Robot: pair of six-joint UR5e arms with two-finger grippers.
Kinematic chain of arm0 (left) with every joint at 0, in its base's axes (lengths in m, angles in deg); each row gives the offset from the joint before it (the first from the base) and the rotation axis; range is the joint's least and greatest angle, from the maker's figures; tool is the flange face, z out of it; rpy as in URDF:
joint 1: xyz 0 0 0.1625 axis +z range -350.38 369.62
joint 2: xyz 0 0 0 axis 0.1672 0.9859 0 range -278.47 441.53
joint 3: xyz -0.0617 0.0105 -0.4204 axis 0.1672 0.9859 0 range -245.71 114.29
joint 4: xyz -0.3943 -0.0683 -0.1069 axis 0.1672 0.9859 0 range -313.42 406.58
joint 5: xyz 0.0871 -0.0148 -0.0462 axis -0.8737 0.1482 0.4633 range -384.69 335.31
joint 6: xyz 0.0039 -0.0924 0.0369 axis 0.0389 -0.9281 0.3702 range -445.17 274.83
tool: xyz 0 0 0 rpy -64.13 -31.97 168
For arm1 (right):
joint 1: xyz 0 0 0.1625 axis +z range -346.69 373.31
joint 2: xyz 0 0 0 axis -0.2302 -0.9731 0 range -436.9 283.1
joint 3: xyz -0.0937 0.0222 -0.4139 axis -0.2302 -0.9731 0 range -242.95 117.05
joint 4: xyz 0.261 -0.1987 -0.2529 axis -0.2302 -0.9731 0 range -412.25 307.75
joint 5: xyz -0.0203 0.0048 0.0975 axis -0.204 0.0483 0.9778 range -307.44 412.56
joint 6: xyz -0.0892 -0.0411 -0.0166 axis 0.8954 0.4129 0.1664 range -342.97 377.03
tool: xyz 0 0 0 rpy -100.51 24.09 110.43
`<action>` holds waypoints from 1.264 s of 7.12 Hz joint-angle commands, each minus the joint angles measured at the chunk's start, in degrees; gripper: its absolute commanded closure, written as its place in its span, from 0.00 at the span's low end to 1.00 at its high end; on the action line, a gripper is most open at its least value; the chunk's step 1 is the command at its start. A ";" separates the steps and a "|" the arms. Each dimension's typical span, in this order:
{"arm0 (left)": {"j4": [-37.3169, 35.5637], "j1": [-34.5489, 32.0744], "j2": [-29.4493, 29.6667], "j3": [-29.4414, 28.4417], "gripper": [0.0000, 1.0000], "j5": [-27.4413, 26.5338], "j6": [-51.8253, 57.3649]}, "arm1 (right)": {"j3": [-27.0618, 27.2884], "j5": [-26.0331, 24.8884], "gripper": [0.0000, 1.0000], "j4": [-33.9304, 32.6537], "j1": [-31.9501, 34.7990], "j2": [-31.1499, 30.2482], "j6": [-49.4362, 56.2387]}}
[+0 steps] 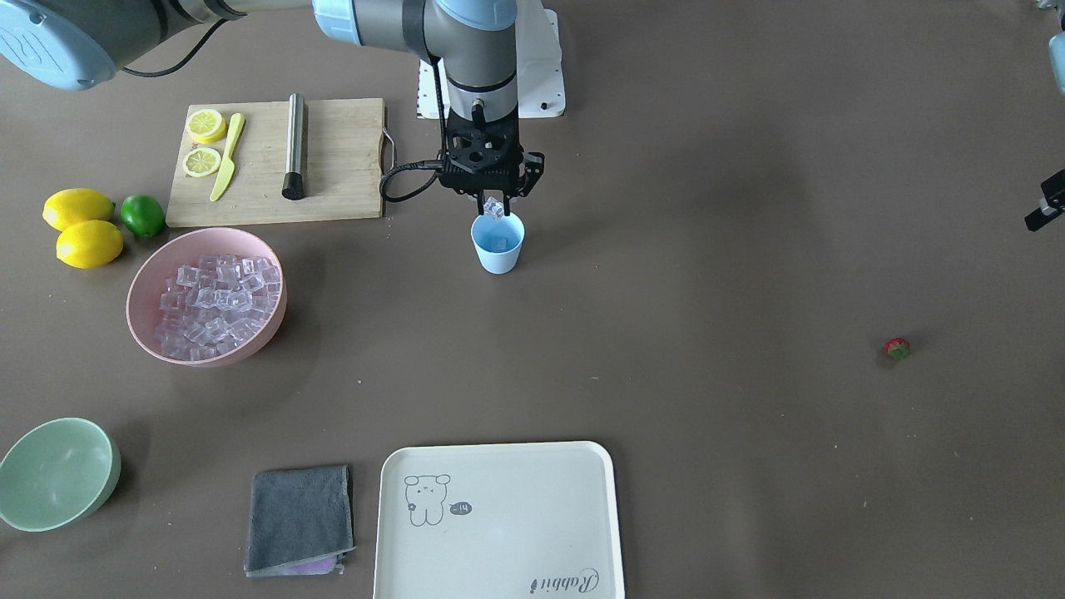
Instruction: Put ice and strawberries in cup
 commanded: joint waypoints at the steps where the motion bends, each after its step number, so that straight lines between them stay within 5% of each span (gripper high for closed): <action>1: 0.00 0.29 -0.01 -0.18 0.02 2.01 0.00 | -1.25 -1.59 0.01 2.91 -0.34 -0.18 -3.57; 5: 0.00 0.29 -0.01 -0.27 0.02 2.38 0.09 | 0.84 2.24 0.00 -0.38 1.57 -2.89 -2.46; 7: 2.09 0.29 -0.10 -0.62 0.02 2.21 0.18 | 7.41 3.06 0.00 -3.31 8.84 -11.90 11.69; 9: 3.07 0.38 -0.28 -0.71 0.02 2.12 0.26 | 8.15 11.11 0.00 1.85 21.56 -22.27 28.66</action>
